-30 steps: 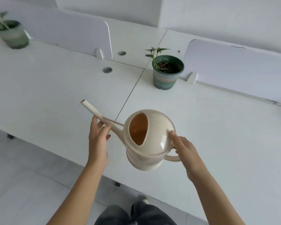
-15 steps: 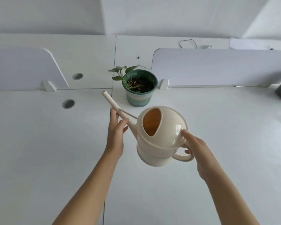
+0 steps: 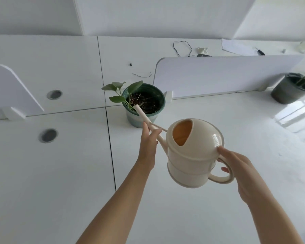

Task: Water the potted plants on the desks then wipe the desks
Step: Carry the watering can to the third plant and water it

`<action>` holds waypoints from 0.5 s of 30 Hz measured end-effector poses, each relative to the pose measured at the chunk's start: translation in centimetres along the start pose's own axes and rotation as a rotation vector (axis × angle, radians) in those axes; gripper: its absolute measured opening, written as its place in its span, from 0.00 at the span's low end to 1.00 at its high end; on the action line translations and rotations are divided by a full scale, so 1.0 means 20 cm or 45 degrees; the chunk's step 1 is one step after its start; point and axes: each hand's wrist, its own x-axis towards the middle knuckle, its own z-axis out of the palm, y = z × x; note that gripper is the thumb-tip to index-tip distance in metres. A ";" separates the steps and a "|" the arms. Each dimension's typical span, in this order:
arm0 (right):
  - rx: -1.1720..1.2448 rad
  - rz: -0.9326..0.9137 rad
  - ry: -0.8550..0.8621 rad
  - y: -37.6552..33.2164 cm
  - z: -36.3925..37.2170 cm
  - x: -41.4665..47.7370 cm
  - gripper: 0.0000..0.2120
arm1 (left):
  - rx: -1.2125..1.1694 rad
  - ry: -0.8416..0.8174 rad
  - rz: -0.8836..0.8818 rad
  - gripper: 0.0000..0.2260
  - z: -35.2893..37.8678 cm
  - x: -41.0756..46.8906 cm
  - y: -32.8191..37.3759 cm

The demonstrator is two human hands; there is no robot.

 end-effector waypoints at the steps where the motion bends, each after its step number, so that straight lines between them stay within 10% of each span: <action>1: -0.012 0.003 0.016 0.00 -0.01 0.00 0.26 | 0.001 -0.004 -0.021 0.24 0.01 0.00 -0.01; 7: -0.081 -0.043 0.081 -0.03 -0.10 0.02 0.18 | 0.048 -0.059 -0.059 0.22 0.11 0.02 -0.06; 12: -0.274 -0.163 0.131 -0.09 -0.13 0.04 0.61 | 0.038 -0.087 -0.033 0.18 0.19 0.05 -0.05; 15: -0.310 -0.236 0.154 -0.12 -0.16 0.05 0.62 | 0.036 -0.102 -0.008 0.16 0.23 0.07 -0.03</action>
